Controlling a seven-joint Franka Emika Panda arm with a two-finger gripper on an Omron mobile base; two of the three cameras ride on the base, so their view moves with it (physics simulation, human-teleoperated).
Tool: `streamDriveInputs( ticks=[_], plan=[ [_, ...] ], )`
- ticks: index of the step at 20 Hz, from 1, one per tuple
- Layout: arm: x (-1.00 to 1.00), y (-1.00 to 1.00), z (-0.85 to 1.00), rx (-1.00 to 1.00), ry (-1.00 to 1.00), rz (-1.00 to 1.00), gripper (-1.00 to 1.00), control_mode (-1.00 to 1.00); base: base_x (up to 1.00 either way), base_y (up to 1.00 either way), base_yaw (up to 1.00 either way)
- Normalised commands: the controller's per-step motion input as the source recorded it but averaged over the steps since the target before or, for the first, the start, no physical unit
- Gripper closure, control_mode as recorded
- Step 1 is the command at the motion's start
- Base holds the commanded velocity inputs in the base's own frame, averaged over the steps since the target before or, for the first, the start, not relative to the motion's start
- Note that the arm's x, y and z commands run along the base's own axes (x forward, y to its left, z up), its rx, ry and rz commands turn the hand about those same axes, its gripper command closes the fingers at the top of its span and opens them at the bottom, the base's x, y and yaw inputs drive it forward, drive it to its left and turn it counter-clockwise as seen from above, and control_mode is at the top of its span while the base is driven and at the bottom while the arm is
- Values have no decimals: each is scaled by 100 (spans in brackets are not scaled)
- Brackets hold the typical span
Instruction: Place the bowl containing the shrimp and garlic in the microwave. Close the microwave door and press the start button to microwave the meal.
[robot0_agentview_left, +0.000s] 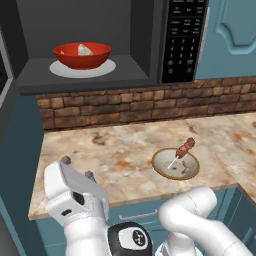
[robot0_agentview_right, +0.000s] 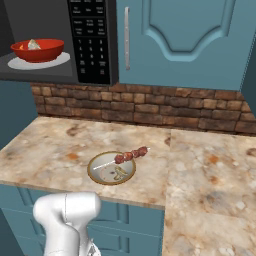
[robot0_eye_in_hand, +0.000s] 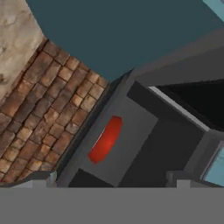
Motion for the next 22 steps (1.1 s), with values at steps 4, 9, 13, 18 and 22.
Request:
streamDriveInputs(
  ticks=[4,9,13,18,22],
  plan=[
    [-12,37,-16,-31,-7,-18,-100,-100,0,0,0],
    [-19,53,2,-14,-4,-16,-100,-100,0,0,0],
    [-15,55,1,-8,0,-15,-100,-100,0,0,0],
    [-1,44,0,-8,0,-15,-100,-100,0,0,0],
    [0,47,0,-7,0,-15,-100,-100,0,0,0]
  ],
)
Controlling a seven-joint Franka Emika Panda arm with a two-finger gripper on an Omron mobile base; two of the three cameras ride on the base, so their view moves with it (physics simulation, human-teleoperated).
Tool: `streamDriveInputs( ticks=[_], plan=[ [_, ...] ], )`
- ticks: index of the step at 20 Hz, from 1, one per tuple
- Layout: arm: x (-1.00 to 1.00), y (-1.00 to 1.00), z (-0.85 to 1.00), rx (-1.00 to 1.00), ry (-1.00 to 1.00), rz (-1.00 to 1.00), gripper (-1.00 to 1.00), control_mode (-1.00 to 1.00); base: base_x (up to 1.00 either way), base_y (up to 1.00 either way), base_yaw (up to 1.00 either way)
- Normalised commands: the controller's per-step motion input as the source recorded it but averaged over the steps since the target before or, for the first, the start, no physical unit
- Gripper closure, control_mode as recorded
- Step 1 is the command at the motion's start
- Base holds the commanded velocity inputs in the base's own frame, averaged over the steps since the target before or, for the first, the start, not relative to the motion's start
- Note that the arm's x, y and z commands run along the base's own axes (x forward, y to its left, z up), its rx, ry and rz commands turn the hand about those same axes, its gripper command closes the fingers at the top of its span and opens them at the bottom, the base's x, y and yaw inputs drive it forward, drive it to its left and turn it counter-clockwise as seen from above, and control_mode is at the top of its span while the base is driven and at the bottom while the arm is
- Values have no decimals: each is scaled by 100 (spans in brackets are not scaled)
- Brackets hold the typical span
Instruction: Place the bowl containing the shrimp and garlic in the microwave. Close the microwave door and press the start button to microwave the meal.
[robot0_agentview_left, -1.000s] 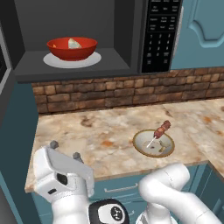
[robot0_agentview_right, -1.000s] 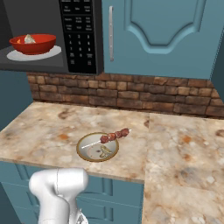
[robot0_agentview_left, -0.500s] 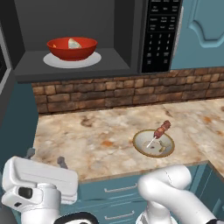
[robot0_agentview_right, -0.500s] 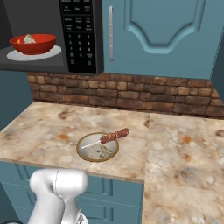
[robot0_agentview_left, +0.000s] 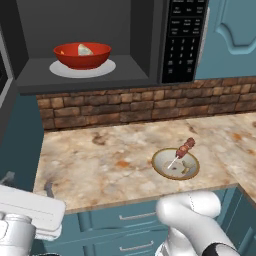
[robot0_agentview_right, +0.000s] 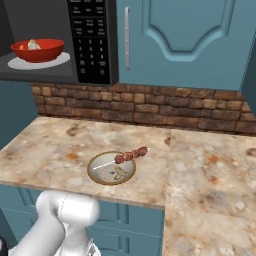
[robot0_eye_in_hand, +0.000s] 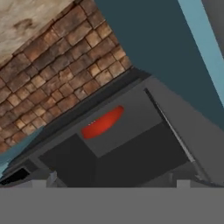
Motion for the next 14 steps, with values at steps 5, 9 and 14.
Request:
streamDriveInputs(
  ticks=[5,9,14],
  plan=[
    [0,48,0,-7,0,-15,-100,-100,0,0,0],
    [6,36,0,-4,0,-16,-100,-100,0,0,0],
    [18,22,0,-4,0,-17,-100,-100,0,0,0]
  ],
)
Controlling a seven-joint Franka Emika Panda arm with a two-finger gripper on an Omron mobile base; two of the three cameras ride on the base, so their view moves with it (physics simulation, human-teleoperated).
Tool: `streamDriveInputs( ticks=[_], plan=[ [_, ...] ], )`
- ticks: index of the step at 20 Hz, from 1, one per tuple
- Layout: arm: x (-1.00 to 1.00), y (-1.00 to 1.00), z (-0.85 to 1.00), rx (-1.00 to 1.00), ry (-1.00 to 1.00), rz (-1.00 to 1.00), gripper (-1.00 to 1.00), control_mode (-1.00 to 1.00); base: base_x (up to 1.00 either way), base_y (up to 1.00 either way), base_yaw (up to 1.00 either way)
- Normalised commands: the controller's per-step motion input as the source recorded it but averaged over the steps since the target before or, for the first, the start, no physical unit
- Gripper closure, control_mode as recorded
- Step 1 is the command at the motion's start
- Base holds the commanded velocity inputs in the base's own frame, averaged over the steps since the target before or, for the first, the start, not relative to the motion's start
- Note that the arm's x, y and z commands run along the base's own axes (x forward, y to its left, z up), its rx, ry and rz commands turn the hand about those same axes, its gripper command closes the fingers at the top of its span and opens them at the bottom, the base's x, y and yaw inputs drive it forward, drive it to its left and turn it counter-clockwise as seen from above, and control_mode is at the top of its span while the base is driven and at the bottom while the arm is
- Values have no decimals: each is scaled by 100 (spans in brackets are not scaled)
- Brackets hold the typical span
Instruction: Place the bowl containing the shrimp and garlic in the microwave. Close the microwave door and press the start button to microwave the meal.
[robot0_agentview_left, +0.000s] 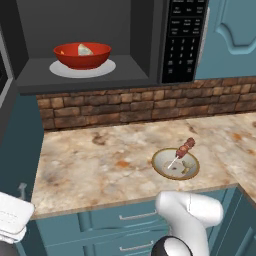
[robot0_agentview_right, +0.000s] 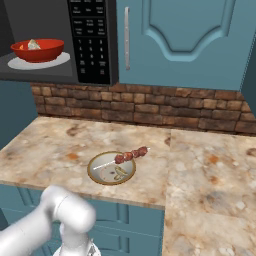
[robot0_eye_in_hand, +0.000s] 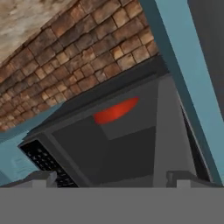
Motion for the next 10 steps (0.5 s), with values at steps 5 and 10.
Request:
streamDriveInputs(
  ticks=[5,10],
  plan=[
    [11,22,-1,-8,0,-18,-100,-100,0,0,0],
    [0,34,0,-9,0,-14,-100,-100,0,0,0]
  ],
)
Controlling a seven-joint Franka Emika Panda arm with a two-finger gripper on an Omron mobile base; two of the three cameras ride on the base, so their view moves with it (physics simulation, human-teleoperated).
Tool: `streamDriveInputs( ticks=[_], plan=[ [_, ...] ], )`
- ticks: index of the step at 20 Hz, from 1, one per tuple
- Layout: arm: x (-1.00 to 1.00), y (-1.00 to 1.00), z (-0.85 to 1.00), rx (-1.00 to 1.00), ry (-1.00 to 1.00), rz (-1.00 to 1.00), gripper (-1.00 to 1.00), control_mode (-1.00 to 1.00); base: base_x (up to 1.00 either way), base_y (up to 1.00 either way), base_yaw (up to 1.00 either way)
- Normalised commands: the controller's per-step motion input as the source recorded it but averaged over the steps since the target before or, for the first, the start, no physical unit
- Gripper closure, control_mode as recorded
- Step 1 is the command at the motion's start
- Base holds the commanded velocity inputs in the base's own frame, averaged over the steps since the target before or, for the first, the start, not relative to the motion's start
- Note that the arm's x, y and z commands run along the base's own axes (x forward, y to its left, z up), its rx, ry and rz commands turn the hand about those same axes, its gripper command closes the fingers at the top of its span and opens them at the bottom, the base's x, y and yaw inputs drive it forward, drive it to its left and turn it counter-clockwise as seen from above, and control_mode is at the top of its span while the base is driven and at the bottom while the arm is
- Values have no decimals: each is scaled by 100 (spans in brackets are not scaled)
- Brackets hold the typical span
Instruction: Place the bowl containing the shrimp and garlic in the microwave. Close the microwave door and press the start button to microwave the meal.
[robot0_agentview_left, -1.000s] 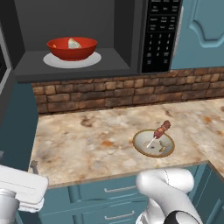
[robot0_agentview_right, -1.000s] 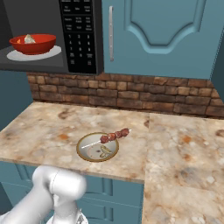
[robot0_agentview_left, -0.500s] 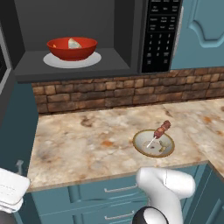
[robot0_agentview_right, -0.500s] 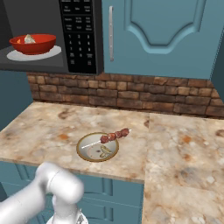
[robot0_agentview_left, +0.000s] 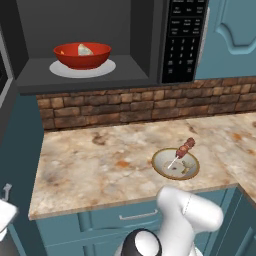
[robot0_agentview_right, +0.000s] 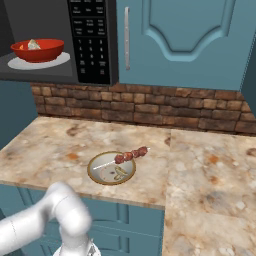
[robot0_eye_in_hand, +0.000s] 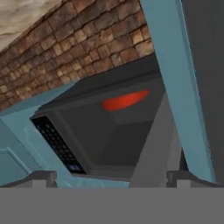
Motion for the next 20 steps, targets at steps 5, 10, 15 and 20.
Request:
streamDriveInputs(
  ticks=[5,10,15,20],
  plan=[
    [0,31,0,-8,0,-14,-100,-100,0,0,0],
    [1,29,1,-7,0,-14,-100,-100,0,0,0],
    [1,23,11,-5,0,-16,-100,-100,0,0,0],
    [0,9,23,-3,0,-17,-100,-100,0,0,0]
  ],
)
